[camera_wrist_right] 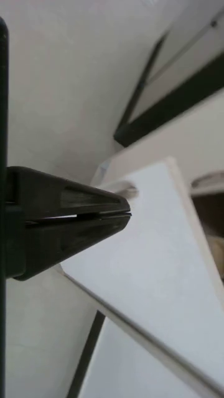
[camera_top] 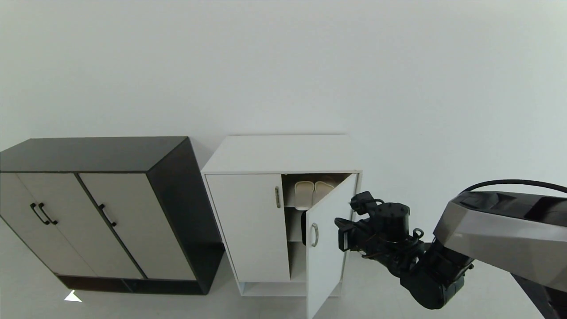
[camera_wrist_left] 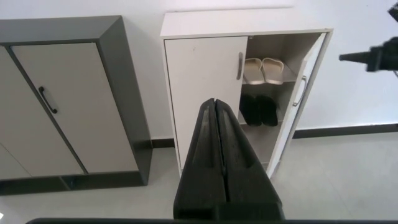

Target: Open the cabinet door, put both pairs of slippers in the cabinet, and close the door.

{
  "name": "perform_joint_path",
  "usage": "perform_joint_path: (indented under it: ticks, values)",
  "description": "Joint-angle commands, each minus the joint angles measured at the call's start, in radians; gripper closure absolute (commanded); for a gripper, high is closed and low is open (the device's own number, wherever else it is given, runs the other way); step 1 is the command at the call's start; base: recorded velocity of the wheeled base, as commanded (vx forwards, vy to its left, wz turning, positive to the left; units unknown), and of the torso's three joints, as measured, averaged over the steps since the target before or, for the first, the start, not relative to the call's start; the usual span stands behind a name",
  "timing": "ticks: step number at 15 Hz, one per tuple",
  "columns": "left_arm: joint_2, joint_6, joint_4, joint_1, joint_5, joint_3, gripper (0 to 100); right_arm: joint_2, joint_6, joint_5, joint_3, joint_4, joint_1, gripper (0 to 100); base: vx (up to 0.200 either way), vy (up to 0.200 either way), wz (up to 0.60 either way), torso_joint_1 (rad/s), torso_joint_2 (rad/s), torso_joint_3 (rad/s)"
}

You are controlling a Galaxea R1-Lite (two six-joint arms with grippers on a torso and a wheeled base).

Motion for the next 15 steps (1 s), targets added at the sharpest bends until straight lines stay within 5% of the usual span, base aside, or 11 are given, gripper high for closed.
perform_joint_path:
  ticks: [1,12,15]
  values:
    - [0.001,0.000,0.000,0.000,0.000,0.000,100,-0.009,-0.015,0.026,0.081,-0.041,-0.010,100,0.200,0.000,0.00,0.002,0.00,0.002]
    - [0.001,0.002,0.000,0.000,0.000,0.000,100,-0.001,-0.018,0.062,0.154,-0.042,-0.005,100,0.200,0.000,0.00,0.004,0.00,0.002]
    - [0.001,0.000,0.000,0.000,0.000,0.000,100,0.002,-0.018,0.063,0.147,-0.041,-0.005,100,0.000,0.000,0.00,0.000,0.00,0.000]
